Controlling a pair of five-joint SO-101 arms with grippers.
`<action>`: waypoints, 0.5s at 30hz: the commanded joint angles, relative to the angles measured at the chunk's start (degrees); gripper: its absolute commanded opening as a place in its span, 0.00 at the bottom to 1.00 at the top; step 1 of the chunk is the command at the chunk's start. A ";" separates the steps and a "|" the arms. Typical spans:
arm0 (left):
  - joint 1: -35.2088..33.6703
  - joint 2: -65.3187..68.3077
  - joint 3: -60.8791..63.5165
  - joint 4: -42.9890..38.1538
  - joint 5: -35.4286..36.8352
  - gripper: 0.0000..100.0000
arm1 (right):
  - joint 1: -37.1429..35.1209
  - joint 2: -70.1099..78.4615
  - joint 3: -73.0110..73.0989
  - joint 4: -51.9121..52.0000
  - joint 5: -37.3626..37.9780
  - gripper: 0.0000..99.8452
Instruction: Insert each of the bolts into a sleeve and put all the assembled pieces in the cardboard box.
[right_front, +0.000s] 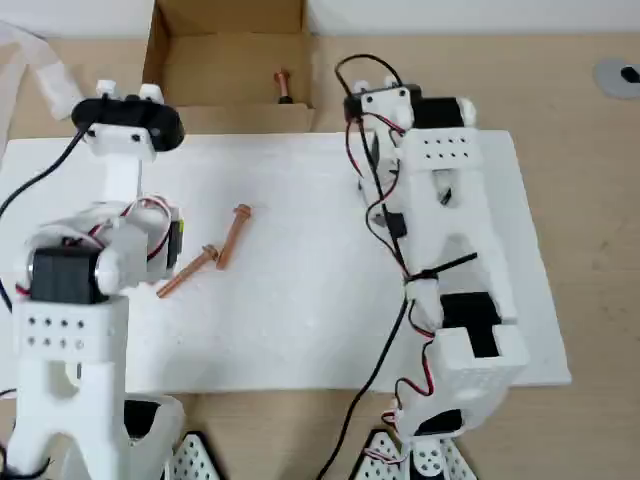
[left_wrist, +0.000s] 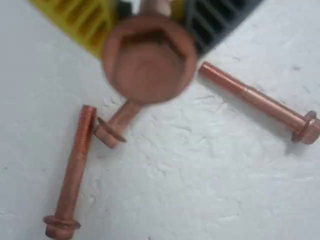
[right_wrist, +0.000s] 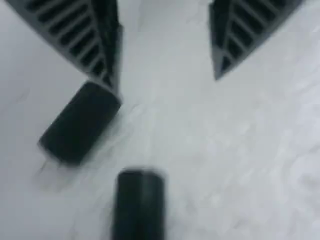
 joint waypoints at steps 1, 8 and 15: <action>0.70 -4.18 0.88 -0.44 -0.18 0.01 | 2.15 -3.91 3.56 -7.74 7.12 0.14; 0.62 -8.22 5.98 -0.44 -0.18 0.01 | 2.07 -3.74 8.84 -12.48 11.34 0.13; 0.35 -11.74 8.44 -0.44 -0.09 0.01 | 2.07 -1.89 9.80 -16.62 13.63 0.13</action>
